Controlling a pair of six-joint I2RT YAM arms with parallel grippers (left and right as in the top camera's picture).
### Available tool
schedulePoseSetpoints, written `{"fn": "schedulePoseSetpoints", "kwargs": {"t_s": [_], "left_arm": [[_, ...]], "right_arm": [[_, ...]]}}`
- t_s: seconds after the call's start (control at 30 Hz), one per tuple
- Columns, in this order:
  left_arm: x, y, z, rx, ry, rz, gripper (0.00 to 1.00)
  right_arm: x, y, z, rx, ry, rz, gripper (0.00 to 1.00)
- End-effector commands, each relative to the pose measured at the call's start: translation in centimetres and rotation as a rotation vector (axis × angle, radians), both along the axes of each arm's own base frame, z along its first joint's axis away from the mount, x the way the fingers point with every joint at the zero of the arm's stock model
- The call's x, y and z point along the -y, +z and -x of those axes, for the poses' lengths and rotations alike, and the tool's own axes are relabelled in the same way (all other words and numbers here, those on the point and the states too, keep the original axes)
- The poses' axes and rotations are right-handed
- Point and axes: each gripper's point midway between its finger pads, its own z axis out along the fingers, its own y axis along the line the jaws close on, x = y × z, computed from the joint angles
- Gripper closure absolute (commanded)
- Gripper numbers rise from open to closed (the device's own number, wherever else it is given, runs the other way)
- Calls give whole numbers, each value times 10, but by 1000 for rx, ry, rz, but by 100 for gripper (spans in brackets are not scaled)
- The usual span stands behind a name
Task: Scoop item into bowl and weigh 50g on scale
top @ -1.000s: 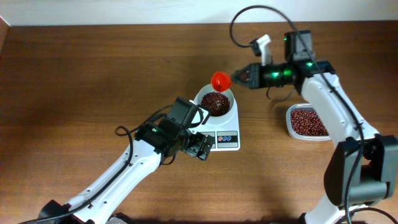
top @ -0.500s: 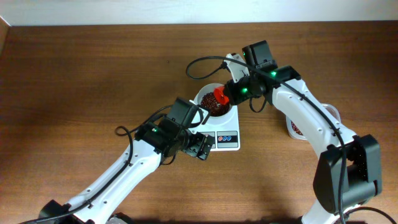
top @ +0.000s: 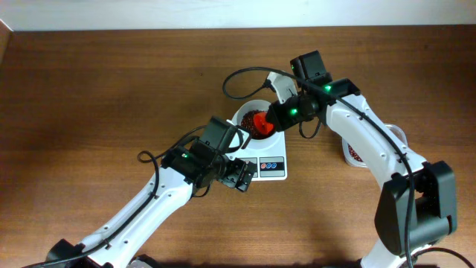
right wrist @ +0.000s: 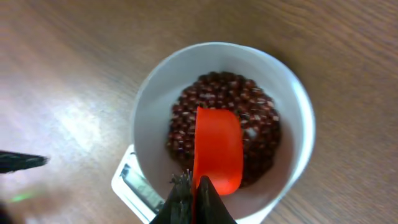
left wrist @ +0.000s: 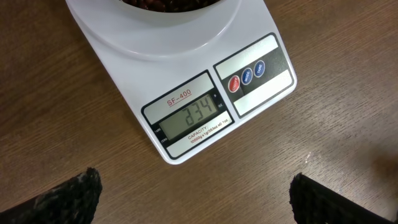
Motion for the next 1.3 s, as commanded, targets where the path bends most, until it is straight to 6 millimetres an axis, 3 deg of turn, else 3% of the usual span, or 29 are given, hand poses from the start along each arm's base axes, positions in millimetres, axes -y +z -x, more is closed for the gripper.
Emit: {"fn": "schedulePoseSetpoints", "kwargs": {"t_s": [0.0, 0.13, 0.2, 0.37, 0.5, 0.83, 1.13, 1.27], "left_arm": [[-2, -2, 0, 3, -9, -11, 1], [-2, -2, 0, 3, -9, -11, 1], [-2, -2, 0, 3, -9, -11, 1], [-2, -2, 0, 3, -9, -11, 1], [-2, -2, 0, 3, -9, -11, 1], [-2, -2, 0, 3, -9, -11, 1], [-2, -2, 0, 3, -9, -11, 1], [-2, -2, 0, 3, -9, -11, 1]], "right_arm": [[-11, 2, 5, -28, 26, -58, 96], [-1, 7, -31, 132, -35, 10, 96], [7, 3, -35, 150, -57, 59, 96], [10, -19, -19, 85, -48, 71, 96], [-7, -14, -6, 34, 6, -32, 96], [-16, -10, 11, -38, 47, -102, 96], [-30, 2, 20, -132, 17, -223, 96], [-27, 4, 17, -157, -16, -244, 96]]}}
